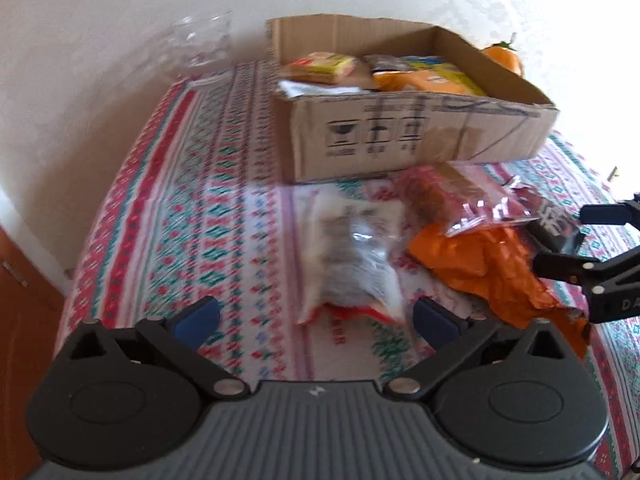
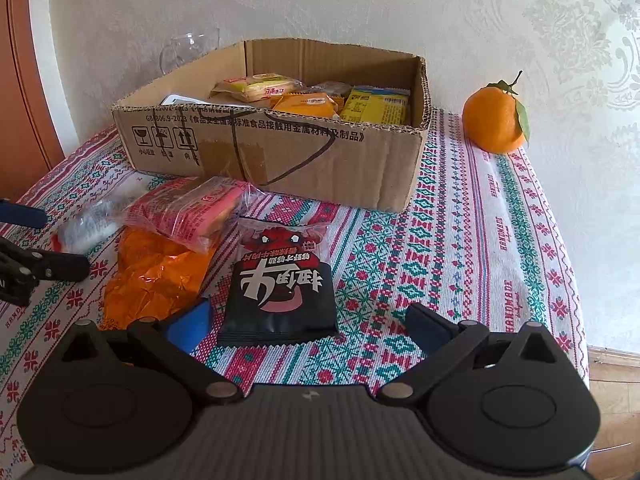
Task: Organize snacks
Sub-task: 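Close left tool on the clear grey-filled pouch, then lower right tool onto black packet and close it while left tool holds pouch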
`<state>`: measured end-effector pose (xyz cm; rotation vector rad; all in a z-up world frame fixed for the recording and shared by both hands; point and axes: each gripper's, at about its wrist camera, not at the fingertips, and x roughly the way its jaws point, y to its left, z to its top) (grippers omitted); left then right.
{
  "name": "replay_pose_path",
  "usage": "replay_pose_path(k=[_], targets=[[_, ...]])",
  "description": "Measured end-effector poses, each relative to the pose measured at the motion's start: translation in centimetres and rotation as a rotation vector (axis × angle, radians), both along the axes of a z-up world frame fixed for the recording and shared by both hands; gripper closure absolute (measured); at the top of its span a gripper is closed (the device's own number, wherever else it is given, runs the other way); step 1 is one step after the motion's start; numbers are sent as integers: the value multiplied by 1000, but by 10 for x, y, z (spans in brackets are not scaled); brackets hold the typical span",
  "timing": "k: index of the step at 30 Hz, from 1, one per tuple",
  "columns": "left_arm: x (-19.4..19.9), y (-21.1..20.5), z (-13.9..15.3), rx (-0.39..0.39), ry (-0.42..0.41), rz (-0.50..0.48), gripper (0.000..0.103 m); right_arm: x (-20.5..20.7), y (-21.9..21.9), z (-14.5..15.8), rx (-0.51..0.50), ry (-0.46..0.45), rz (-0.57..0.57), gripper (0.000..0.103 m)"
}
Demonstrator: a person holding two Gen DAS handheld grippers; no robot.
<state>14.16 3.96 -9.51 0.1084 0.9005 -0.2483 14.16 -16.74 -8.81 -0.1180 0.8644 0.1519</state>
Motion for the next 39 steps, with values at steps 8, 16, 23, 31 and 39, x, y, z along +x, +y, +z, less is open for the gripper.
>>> replay_pose_path(k=[8,16,23,31,39], targets=[[2,-4,-4,-20,-65,-8,0,0,0,0,0,-3,0,0],[-3,-2,-6,-31,-101,-13,0,-2,1,0,0,-6,-3,0],[4,-4,-4,-21,-75,0,0,2,1,0,-2,-6,16,0],[5,-14,-1,4,-87,-27,9,8,5,2,-8,-18,83,11],[8,-14,1,-16,-86,-62,26,10,11,4,-5,-24,117,30]])
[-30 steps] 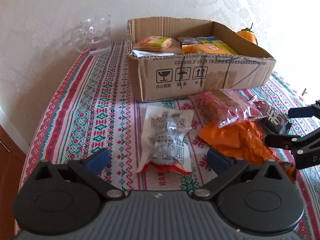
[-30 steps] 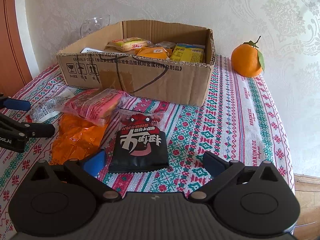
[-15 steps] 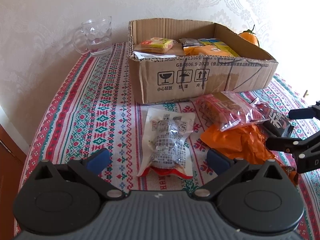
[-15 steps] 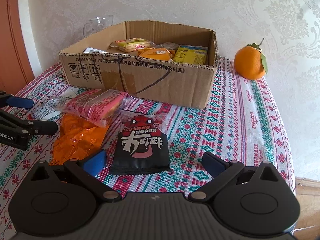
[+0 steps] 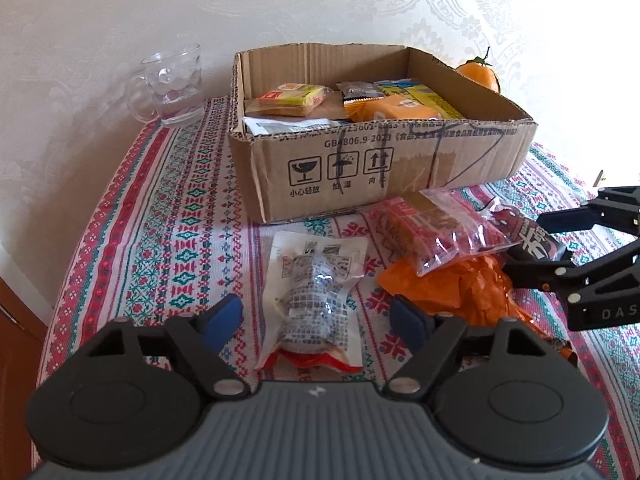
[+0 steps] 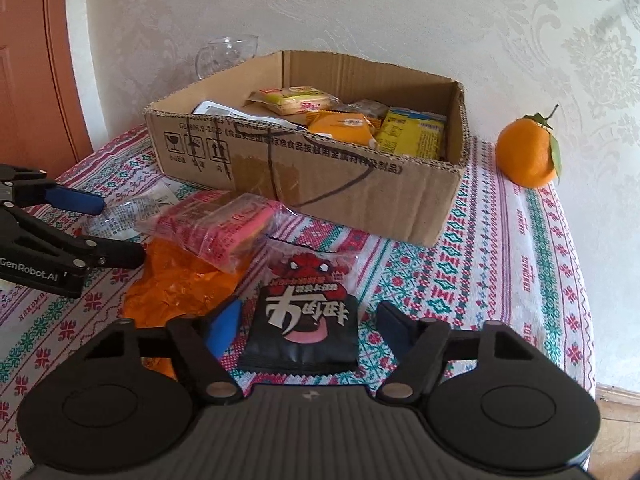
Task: Organize snacks
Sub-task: 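Lower right tool onto black packet and close it while left tool holds pouch, then lift both held packets off the table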
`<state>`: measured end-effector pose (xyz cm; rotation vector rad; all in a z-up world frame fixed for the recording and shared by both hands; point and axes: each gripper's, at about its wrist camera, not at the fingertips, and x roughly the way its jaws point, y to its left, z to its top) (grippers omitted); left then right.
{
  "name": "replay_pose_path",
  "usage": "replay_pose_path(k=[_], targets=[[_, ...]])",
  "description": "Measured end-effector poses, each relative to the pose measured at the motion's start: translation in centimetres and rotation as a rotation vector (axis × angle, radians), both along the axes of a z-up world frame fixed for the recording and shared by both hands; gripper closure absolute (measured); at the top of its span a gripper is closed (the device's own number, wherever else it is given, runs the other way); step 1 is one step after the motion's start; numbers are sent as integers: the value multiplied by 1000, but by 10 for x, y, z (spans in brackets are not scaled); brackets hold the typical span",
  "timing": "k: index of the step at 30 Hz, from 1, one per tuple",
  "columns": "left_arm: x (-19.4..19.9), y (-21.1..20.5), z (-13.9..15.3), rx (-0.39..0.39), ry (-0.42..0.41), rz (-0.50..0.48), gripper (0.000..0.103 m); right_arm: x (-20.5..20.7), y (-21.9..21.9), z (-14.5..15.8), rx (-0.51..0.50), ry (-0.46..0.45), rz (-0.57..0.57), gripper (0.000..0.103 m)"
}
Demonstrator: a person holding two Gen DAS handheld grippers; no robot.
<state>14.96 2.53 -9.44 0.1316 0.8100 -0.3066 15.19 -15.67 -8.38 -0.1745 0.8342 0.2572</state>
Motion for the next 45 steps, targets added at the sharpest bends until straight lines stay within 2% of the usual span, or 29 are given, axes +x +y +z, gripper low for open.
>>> replay_pose_path(k=[2,6,9,10,23,30,31,33,34,35,40,42,44,45], targets=[[2,1,1,-1,-1,-3,33,0,2,1,0,2,6,35],[4,2,2,0,-4,-17,38,0,4,3,-4,4,7,45],[4,1,3,-2,-4,-29,46,0,4,3,-8,4,4,46],[3,1,3,1,-9,-30,53,-1,4,3,-10,4,2,46],[0,9,13,-15,9,-55,62,-10,-2,18,-9,-4,-11,50],[-2,11,15,-7,4,-56,61,-12,-3,20,-19,2,-4,50],[-2,11,15,-12,8,-57,57,-12,-3,18,-19,6,-5,50],[-2,11,13,-23,16,-67,43,-12,-3,15,-24,14,-4,50],[-4,10,13,-19,14,-68,33,-13,-3,14,-22,18,-3,50],[-6,9,12,-9,8,-73,29,-14,-3,14,-19,18,-4,50],[-7,6,4,12,25,-92,32,-14,-5,14,-9,17,-10,50],[-7,7,3,-9,24,-99,38,-13,-5,13,-11,15,-12,49],[-9,6,4,-12,16,-103,52,-12,-5,13,-7,15,-13,47],[-9,6,4,-16,15,-108,53,-12,-5,12,-9,14,-16,45]])
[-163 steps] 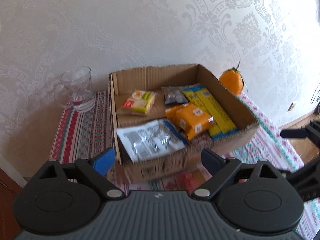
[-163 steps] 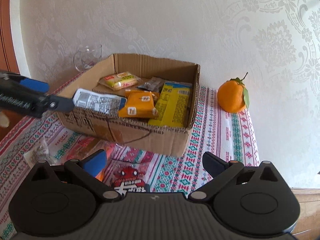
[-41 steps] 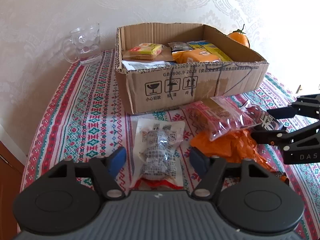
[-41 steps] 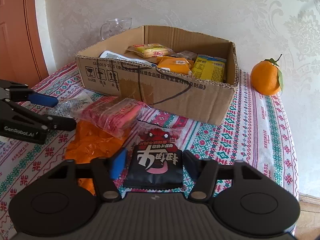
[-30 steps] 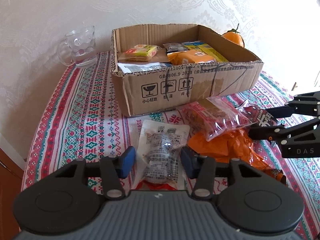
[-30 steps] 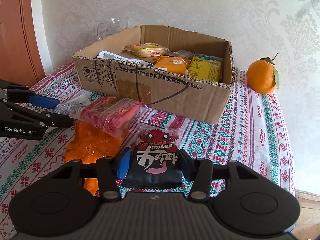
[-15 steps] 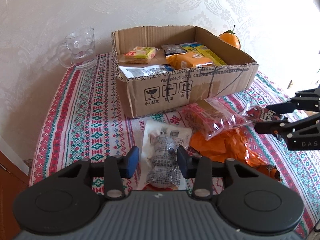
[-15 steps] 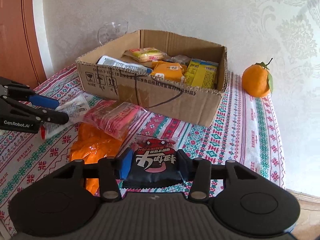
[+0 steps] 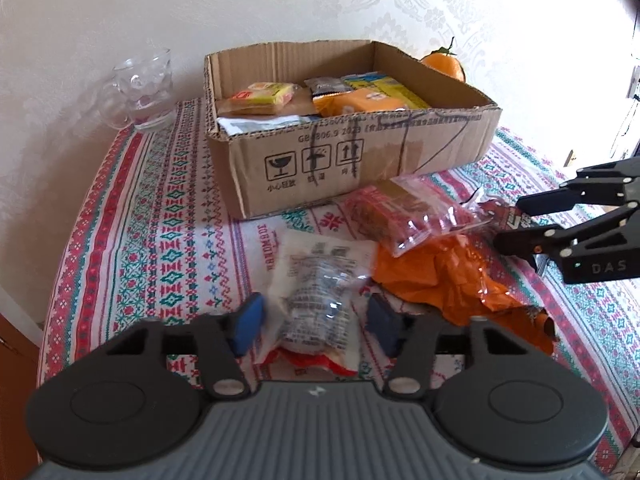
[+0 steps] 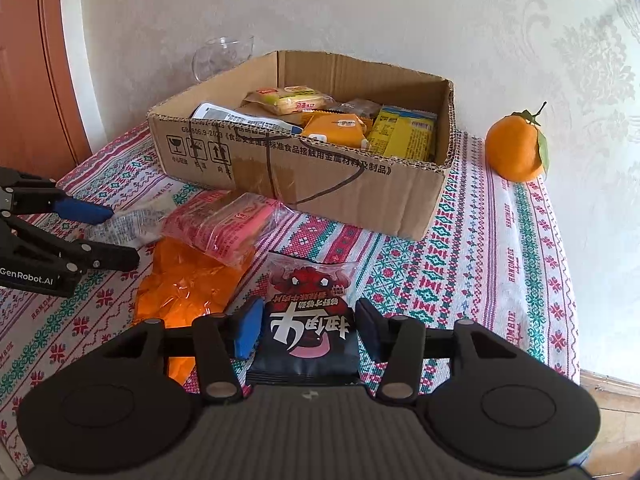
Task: Organize snacks
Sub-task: 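Lift both held packets off the table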
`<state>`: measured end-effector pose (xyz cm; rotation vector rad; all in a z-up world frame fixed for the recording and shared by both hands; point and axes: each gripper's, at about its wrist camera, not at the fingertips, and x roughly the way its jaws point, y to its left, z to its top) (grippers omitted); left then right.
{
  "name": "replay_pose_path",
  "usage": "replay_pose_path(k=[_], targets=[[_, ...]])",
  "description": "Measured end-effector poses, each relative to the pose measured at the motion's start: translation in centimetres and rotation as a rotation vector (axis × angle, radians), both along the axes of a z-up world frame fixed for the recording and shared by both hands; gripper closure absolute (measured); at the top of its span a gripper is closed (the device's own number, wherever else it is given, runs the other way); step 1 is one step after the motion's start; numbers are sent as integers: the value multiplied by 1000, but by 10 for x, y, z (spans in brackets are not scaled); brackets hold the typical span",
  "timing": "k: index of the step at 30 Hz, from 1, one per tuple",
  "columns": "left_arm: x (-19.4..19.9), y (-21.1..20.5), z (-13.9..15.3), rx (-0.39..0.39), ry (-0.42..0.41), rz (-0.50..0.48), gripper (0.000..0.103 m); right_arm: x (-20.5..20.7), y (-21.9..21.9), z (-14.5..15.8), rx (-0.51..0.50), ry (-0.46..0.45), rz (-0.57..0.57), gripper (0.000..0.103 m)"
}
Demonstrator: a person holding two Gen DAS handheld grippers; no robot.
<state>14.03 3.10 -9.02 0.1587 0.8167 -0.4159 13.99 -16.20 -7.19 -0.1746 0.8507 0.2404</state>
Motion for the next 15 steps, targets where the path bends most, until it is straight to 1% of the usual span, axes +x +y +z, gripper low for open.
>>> replay_pose_path(k=[1,3,4,8,11,13,15], targets=[[0,-1,0,1,0,0,53,0,0,-1,-2,2,-1,44],[-1,-2,0,2,-3,-1,53,1,-1,-3,2,9,1,37],[-1,-2,0,1,-3,-3,53,1,-1,-4,6,11,1,35],[-1,-1,1,-2,6,-5,54,1,-1,-8,18,13,0,33],[0,-1,2,-2,15,-11,55,3,0,-9,19,8,2,33],[0,-1,3,-3,25,-13,55,4,1,-9,12,9,11,34],[-1,0,4,-5,32,-15,55,4,2,-7,9,10,17,46]])
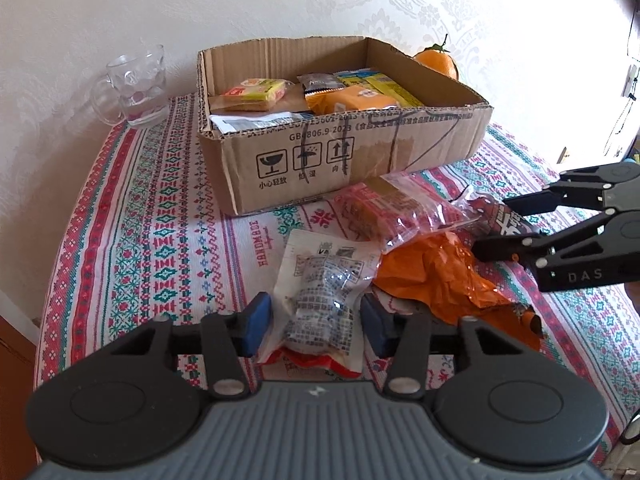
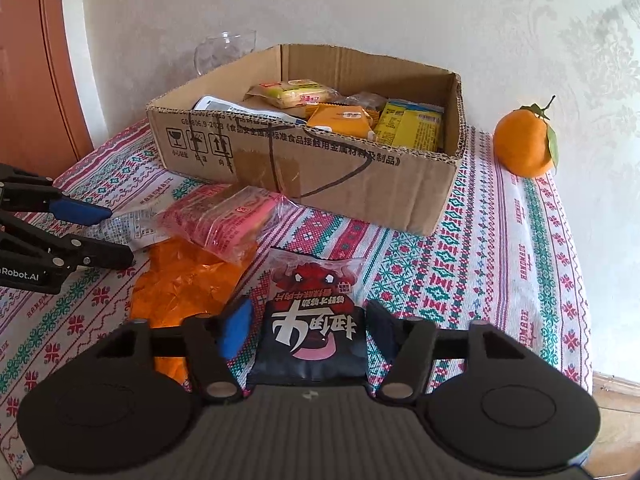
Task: Organize snacks
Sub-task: 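Lift both held packets off the table, then carry clear pouch into the box and open left tool while right tool follows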
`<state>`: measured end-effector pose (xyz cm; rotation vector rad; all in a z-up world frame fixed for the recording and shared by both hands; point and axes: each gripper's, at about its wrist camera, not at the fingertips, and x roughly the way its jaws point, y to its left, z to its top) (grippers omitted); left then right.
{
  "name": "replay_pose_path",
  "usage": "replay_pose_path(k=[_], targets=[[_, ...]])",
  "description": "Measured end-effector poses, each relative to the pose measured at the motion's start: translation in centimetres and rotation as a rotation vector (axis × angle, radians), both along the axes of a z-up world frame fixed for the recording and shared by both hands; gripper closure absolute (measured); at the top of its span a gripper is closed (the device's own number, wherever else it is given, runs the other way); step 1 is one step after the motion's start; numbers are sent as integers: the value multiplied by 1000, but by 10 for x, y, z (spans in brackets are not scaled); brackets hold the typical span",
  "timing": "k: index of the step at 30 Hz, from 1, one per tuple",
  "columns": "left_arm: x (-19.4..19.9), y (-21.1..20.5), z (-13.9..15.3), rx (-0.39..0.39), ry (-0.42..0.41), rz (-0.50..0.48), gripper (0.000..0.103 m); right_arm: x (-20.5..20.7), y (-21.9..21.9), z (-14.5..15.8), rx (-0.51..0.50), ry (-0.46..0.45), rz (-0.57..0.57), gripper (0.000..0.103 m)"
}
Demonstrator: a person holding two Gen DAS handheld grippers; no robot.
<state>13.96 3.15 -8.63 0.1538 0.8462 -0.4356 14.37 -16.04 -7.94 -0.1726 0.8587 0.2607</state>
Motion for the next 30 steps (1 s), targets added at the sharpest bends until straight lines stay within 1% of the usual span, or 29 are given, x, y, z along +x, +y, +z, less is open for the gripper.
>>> replay_pose_path(k=[2,7,10,15,21,25,30], targets=[[-1,1,1,3,5,-3,55,0,-1,1,-1,4,-3,51],[-4,4,8,7,19,-15,55,-4,-6,6,-4,4,-15,52],[-6,6,14,2,29,-20,55,-10,-8,16,0,-7,-8,52],[-10,11,30,-2,37,-42,55,-18,-10,43,-2,-50,23,52],[-13,11,49,-18,23,-67,55,-12,-11,73,-1,-120,45,52],[-13,11,57,-25,13,-77,55,-3,-9,86,-11,-165,53,52],[-12,13,72,-40,-11,-87,55,10,-6,96,-21,-200,62,52]])
